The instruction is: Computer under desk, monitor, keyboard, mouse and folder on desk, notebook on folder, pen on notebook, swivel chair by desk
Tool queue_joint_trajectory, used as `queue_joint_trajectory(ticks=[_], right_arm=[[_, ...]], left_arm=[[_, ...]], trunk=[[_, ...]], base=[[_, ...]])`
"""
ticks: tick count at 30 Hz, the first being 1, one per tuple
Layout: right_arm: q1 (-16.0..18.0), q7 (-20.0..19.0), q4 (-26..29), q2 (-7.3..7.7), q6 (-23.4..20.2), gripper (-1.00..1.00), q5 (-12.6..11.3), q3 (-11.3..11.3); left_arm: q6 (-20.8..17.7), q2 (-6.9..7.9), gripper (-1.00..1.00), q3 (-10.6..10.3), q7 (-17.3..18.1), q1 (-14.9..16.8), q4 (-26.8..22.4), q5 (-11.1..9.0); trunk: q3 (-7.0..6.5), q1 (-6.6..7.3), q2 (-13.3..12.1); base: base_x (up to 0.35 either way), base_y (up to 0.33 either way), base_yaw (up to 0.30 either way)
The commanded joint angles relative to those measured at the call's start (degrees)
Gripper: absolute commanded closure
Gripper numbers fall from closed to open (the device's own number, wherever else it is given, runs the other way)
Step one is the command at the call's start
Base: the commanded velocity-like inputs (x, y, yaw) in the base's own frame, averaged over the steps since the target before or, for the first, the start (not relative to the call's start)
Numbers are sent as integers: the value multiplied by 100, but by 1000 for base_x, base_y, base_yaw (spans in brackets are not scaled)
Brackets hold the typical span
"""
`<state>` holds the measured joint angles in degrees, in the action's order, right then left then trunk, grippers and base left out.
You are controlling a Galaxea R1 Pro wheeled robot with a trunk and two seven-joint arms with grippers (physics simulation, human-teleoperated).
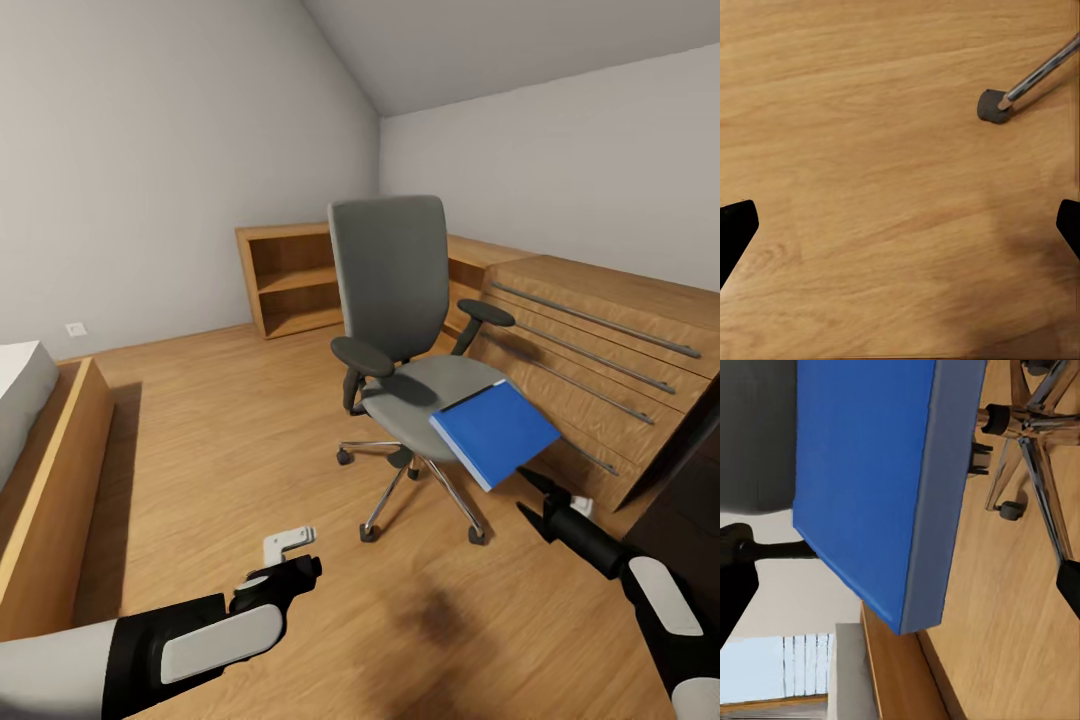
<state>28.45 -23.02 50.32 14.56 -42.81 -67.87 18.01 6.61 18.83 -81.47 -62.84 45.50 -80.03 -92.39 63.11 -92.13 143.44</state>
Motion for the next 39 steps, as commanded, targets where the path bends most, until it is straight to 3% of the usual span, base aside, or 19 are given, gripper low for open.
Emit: queue_joint_trajectory(ticks=[1, 7, 12, 17, 28, 39], right_arm=[[4, -22, 31, -1, -6, -100, 4, -19], [10, -30, -67, -11, -187, -100, -91, 175], [12, -191, -113, -4, -223, -100, -95, 220], [12, -351, -120, 1, -226, -100, -88, 226], [12, -704, -124, 10, -230, -100, -106, 229], [12, -806, -127, 12, -248, -100, -142, 229]], left_arm=[[60, -31, -100, -18, 18, 10, 27, -39], [60, -205, -100, -135, -152, 11, 24, -15], [60, -157, -100, -288, -177, 12, -136, 3], [60, -153, -100, -296, -170, 12, -297, 9], [60, -151, -100, -299, -168, 12, -406, 11], [60, -152, -100, -299, -168, 12, -392, 3]], trunk=[[5, 1, 2], [5, 1, 2], [5, 1, 2], [5, 1, 2], [249, -27, 17], [493, -56, 32]], base=[[0, 0, 0], [0, 0, 0], [0, 0, 0], [0, 0, 0], [0, 0, 0], [0, 0, 0]])
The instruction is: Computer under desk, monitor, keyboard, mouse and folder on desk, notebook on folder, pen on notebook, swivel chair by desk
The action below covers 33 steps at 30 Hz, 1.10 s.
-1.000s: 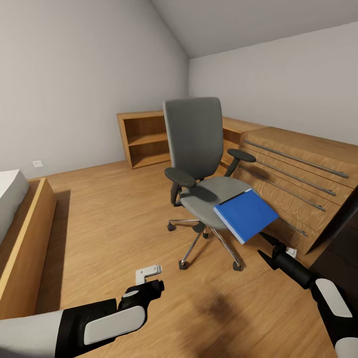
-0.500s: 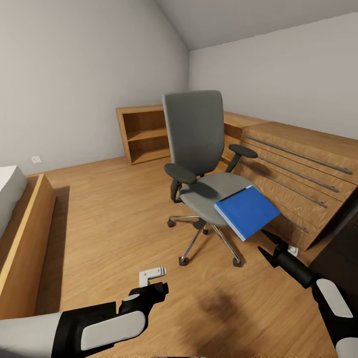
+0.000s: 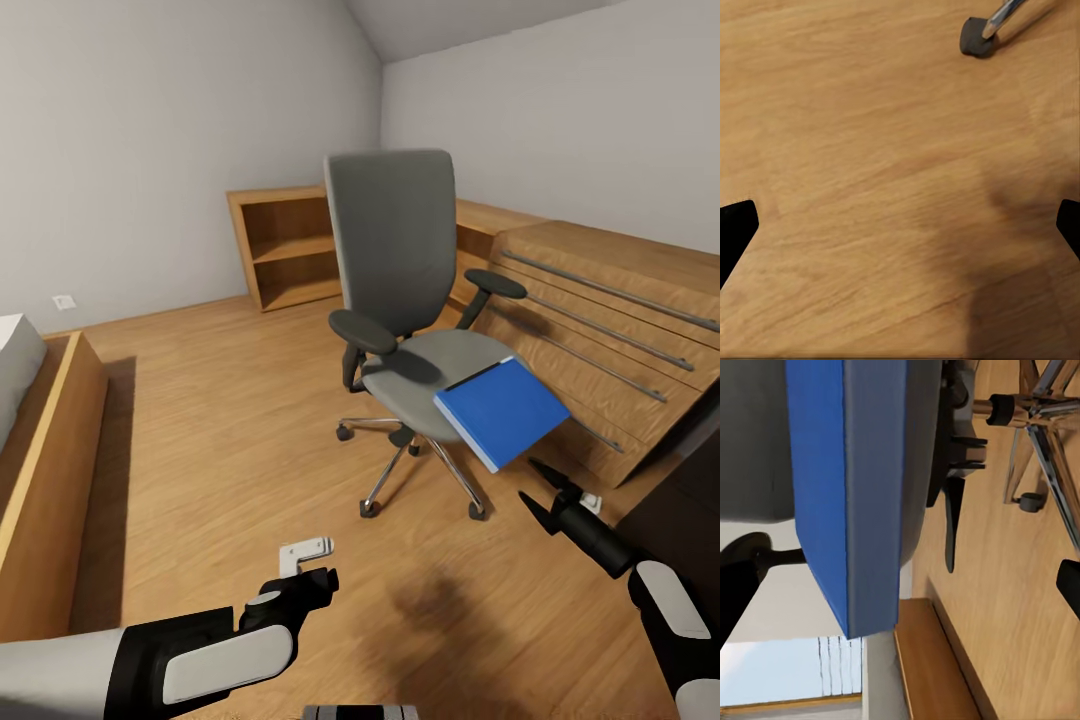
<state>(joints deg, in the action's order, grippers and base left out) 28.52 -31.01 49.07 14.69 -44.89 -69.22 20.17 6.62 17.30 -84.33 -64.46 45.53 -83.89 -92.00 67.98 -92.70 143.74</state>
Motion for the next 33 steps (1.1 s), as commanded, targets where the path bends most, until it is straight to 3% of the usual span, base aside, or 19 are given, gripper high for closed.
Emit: queue_joint_trajectory(ticks=[1, 4, 5, 10, 29, 33], right_arm=[[4, -40, -2, -1, -41, -100, -7, 13], [4, -136, -4, 3, -39, -100, 3, 13], [4, -404, -6, 4, -39, -100, 6, 13], [1, -743, -15, 8, -32, -100, 23, 15], [-12, -1238, -20, 39, -29, -100, 37, 15], [-14, -1335, -21, 51, -29, -100, 39, 14]], left_arm=[[59, 2, -100, -13, -5, 9, -6, -37], [59, 2, -100, -13, -5, 9, -5, -37], [59, 2, -100, -13, -5, 9, -5, -37], [59, -3, -100, -13, -5, 9, -5, -38], [59, -7, -100, -15, -5, 9, -5, -38], [59, -7, -100, -14, -4, 9, -5, -41]], trunk=[[28, -1, 4], [94, -9, 8], [116, -11, 9], [227, -24, 16], [648, -73, 41], [648, -73, 41]], base=[[0, 0, 0], [0, 0, 0], [0, 0, 0], [0, 0, 0], [0, 0, 0], [0, 0, 0]])
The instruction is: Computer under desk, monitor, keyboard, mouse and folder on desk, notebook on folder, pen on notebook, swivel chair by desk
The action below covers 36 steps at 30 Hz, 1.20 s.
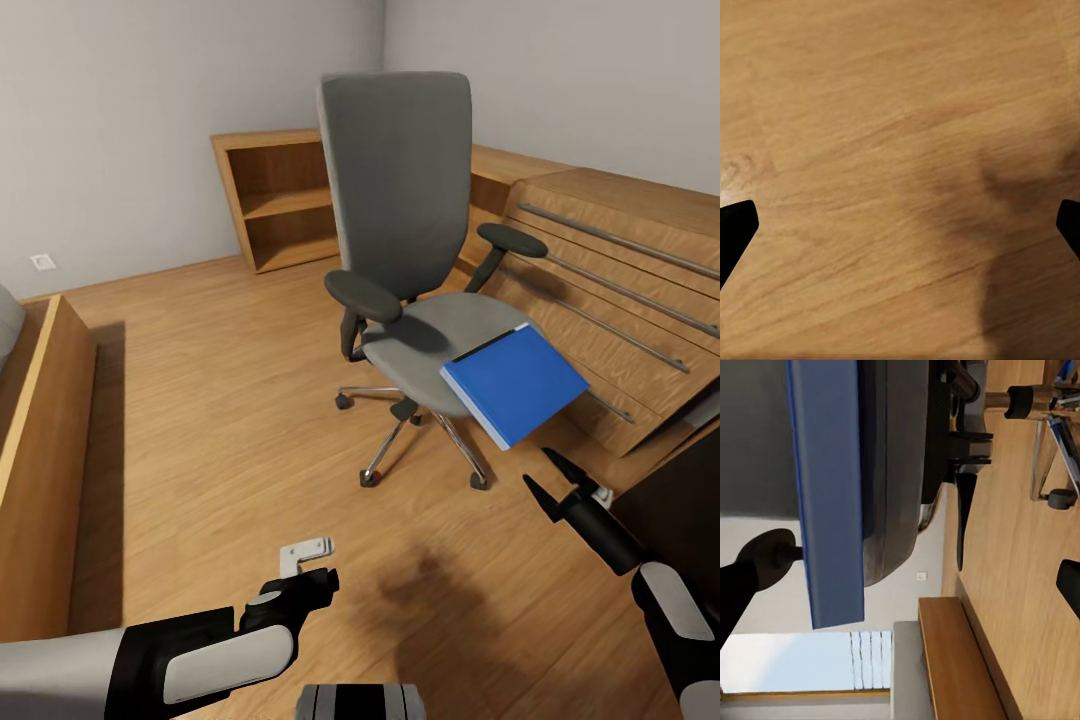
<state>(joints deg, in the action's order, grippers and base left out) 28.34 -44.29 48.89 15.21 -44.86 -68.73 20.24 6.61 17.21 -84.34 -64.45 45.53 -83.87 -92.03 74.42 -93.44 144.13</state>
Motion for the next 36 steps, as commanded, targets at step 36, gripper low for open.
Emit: queue_joint_trajectory(ticks=[36], right_arm=[[-13, -238, -2, 78, -32, -100, -17, -2]], left_arm=[[68, 28, -100, -19, -10, 8, 3, -44]], trunk=[[4, 1, 2]], base=[[48, 18, 0]])
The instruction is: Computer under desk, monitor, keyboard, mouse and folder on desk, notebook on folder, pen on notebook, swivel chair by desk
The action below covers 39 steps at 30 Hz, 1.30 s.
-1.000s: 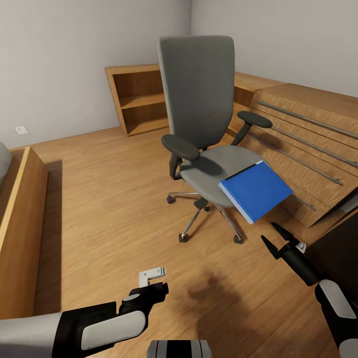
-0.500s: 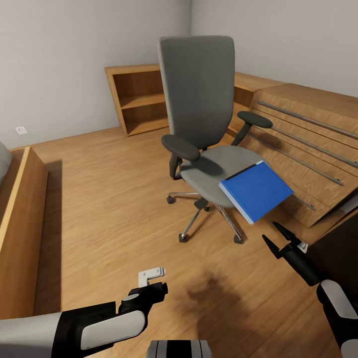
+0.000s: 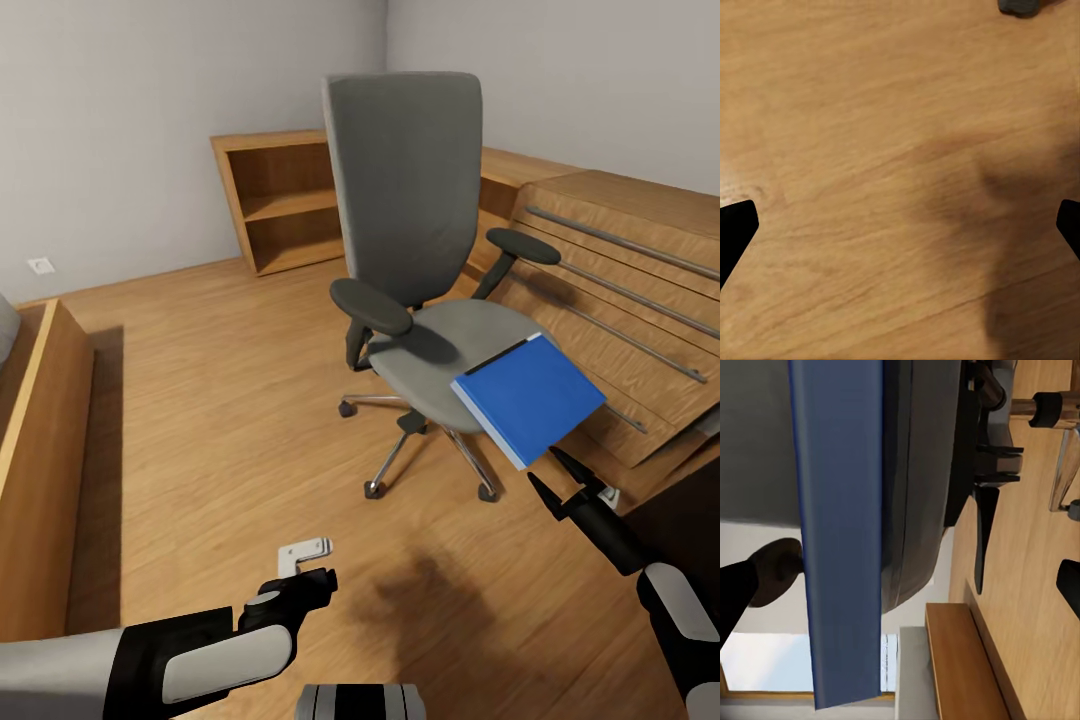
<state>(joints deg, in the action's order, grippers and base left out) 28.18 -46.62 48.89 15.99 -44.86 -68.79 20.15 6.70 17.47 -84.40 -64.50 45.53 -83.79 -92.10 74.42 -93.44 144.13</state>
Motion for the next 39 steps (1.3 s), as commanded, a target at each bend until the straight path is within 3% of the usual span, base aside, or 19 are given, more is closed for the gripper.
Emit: queue_joint_trajectory(ticks=[1, 39], right_arm=[[3, -6, -2, 0, -31, -100, -11, 6], [3, -5, -3, -8, -28, -100, -9, -9]], left_arm=[[59, 2, -100, -14, -4, 9, -6, -37], [67, 2, -100, -15, -10, 8, -6, -39]], trunk=[[4, 1, 2], [-18, 3, 1]], base=[[20, 7, 0], [33, 27, 0]])
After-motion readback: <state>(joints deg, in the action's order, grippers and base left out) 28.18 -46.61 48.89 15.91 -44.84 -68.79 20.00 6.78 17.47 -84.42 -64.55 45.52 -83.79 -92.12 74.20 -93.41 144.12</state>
